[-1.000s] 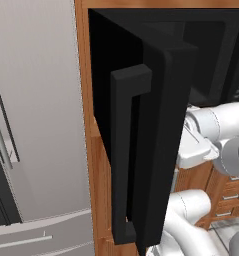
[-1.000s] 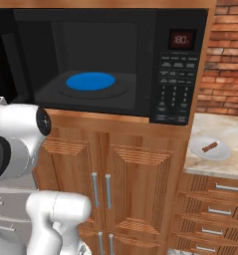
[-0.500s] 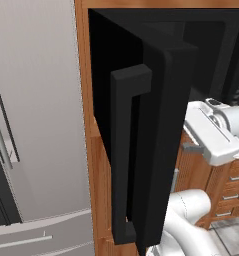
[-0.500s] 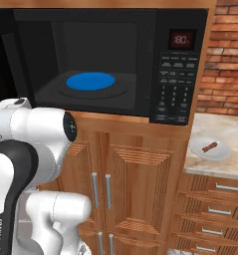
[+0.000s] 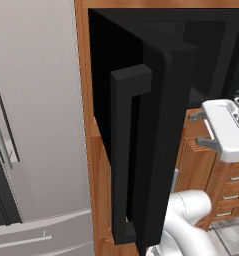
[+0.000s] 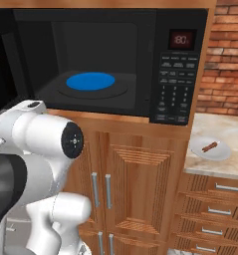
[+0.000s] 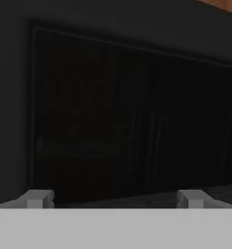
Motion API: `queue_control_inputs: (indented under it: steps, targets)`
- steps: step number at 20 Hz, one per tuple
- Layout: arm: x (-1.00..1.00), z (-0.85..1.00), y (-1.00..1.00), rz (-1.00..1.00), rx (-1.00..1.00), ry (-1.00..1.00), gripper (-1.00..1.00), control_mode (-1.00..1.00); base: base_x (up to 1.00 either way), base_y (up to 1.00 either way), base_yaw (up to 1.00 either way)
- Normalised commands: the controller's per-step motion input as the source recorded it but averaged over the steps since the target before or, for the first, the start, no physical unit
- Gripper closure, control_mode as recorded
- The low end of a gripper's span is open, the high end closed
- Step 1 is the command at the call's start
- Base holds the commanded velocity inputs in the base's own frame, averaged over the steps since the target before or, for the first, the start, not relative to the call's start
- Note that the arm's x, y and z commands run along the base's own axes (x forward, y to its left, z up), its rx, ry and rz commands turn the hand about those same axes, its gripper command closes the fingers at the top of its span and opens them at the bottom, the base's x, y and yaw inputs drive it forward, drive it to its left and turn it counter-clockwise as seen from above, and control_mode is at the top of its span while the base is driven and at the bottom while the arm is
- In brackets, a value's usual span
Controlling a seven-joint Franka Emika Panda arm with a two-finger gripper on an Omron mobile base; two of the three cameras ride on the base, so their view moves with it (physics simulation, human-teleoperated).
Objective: Pick the kebab skewer from the counter and place it in the microwave. Then turn on the microwave.
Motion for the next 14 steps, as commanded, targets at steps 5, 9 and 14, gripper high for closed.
queue_control_inputs:
  steps: [5,9,14]
  targets:
    - [0.00,0.00,-0.34,-0.28,0.00,0.00,-1.00,-1.00,0.00,0.00,0.00]
    - [0.00,0.00,-0.44,-0.29,0.00,0.00,-1.00,-1.00,0.00,0.00,0.00]
    - [-0.03,-0.01,-0.41,-0.31,0.00,0.00,-1.00,-1.00,0.00,0.00,0.00]
